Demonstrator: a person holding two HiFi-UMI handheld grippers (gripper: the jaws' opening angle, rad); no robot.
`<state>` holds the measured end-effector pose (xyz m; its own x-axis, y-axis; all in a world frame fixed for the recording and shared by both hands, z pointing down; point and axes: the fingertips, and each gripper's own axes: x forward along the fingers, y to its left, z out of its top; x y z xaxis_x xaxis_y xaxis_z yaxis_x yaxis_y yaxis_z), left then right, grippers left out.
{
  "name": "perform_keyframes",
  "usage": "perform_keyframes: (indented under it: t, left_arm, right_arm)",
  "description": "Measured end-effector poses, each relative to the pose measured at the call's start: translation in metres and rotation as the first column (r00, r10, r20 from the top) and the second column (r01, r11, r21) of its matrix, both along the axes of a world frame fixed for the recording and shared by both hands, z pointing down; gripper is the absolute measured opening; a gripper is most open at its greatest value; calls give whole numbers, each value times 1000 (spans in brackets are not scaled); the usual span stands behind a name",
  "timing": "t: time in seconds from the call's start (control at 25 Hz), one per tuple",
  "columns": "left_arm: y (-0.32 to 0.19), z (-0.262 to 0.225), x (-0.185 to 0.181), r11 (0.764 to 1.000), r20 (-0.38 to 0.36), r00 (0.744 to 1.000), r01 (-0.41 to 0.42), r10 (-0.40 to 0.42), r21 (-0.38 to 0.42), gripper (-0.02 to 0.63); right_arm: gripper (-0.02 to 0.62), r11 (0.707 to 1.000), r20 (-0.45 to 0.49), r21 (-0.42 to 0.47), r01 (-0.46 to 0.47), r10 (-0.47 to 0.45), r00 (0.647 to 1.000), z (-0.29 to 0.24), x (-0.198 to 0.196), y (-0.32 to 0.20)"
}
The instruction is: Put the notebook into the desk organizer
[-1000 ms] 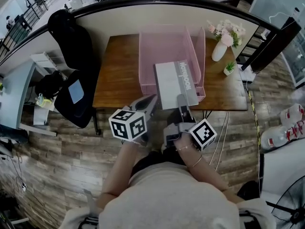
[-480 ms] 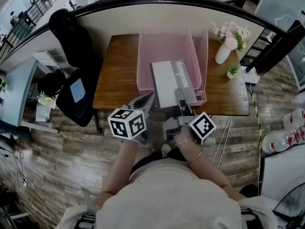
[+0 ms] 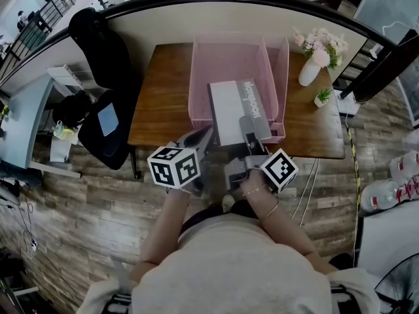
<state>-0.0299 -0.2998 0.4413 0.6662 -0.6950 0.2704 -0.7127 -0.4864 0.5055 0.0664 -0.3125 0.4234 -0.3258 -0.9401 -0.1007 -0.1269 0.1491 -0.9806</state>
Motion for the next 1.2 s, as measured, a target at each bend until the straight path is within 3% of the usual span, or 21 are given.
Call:
perform_keyframes:
  t: [0.2,0.44,0.76,1.04,1.2]
  left_arm:
    - [9,3,-1,1000,-9,1000,-5,5,-8,5]
    - [23,8,2,1000,-22,1000,-19,18,-22,5]
    - [40,8,4,999,-45,999,-27,26,-30,5]
    - [40,10,9,999,-49,998,-34,32,-32,5]
    - [35,9,12,999,-45,998,-35,33,-30,5]
  right_arm:
    - [150,1000,24,-14,5,-5,1000,1,1,14]
    - [152,1000,27,9,3,-3,1000,-6,0,37]
    - [105,1000,-30,27,-10,11,999,-1,4,56]
    - [15,999,-91,43,-1,5,996,-2,2,56]
    - [12,998,-135,60,-5,13,991,-3,1,49]
